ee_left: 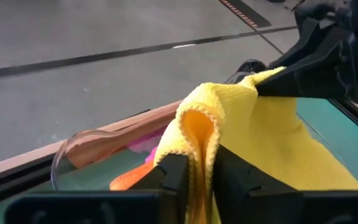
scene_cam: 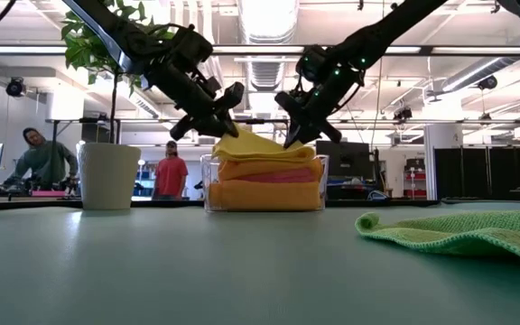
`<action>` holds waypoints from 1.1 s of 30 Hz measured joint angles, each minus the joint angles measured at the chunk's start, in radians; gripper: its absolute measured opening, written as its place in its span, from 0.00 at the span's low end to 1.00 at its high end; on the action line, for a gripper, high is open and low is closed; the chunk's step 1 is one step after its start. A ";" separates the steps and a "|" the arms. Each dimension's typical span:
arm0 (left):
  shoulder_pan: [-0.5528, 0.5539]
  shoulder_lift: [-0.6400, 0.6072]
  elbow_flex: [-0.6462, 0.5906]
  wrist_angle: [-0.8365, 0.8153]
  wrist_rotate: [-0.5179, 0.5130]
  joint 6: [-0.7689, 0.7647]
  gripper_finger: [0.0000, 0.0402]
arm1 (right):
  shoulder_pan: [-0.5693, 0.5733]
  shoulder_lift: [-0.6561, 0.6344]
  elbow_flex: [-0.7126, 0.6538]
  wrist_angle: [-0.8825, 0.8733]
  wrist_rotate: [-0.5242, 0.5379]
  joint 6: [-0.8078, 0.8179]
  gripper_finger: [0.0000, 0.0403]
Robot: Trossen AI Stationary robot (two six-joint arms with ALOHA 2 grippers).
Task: Fold microfiber towels
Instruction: Put the yellow microfiber cloth into the bin, then fold the green microfiber cloth
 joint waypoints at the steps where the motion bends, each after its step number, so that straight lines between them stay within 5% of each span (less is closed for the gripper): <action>1: 0.000 0.000 0.000 0.000 0.000 0.002 0.13 | 0.000 0.000 0.004 0.000 0.000 0.000 0.15; 14: 0.001 -0.036 0.028 0.007 -0.001 0.153 0.40 | -0.023 -0.010 0.146 -0.106 0.003 -0.077 0.33; 33: -0.033 -0.088 -0.002 -0.076 0.147 0.180 0.41 | 0.036 0.008 0.156 -0.325 -0.105 -0.143 0.25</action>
